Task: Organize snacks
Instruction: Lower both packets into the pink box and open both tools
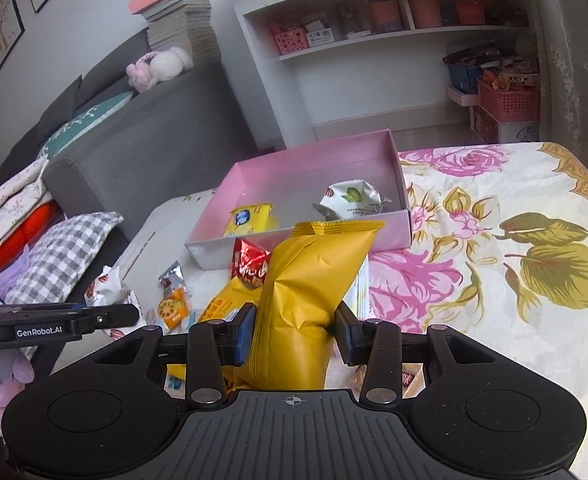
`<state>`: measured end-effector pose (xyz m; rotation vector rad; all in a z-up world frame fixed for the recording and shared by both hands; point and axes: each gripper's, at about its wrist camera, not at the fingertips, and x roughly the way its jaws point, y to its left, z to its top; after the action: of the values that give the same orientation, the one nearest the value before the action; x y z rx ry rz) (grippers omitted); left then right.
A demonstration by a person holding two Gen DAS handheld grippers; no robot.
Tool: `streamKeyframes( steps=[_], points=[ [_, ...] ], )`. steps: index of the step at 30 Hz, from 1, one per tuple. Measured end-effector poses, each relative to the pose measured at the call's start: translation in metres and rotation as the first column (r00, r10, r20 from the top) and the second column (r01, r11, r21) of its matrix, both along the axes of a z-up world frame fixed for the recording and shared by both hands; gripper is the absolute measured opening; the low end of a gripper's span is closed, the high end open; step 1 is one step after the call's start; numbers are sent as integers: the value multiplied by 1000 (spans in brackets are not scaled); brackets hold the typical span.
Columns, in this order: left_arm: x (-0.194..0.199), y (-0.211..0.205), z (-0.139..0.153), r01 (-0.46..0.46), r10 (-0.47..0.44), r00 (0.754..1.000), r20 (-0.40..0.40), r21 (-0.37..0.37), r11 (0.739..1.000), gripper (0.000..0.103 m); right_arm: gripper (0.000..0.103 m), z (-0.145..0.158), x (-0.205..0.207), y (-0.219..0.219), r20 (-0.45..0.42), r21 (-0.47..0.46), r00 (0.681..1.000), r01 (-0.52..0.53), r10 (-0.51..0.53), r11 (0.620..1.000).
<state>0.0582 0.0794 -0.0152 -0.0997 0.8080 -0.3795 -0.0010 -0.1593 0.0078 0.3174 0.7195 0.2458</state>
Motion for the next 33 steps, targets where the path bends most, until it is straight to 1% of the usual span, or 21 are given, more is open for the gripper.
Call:
streamKeyframes(
  steps=[7, 11, 19, 24, 28, 31, 33],
  points=[
    [21, -14, 9, -28, 28, 1000, -5, -63, 998, 31, 40, 10, 31, -12, 13, 44, 997, 69, -70, 997],
    [32, -22, 8, -48, 47, 999, -10, -91, 995, 31, 40, 13, 48, -17, 12, 64, 994, 109, -110, 992],
    [58, -40, 1, -109, 106, 994, -37, -120, 987, 31, 40, 11, 82, -23, 2, 84, 983, 180, -181, 980],
    [70, -51, -1, -137, 132, 990, -41, -143, 980, 31, 40, 7, 107, -24, -10, 117, 977, 213, -213, 970],
    [79, -60, -3, -143, 139, 989, -40, -133, 981, 31, 40, -2, 125, -22, -32, 108, 975, 221, -219, 969],
    [88, -68, -6, -122, 120, 992, -29, -84, 989, 31, 40, -10, 138, -22, -43, 82, 975, 223, -220, 971],
    [94, -70, -9, -111, 110, 994, -24, -59, 992, 31, 40, -15, 145, -26, -53, 96, 973, 228, -224, 969]
  ],
)
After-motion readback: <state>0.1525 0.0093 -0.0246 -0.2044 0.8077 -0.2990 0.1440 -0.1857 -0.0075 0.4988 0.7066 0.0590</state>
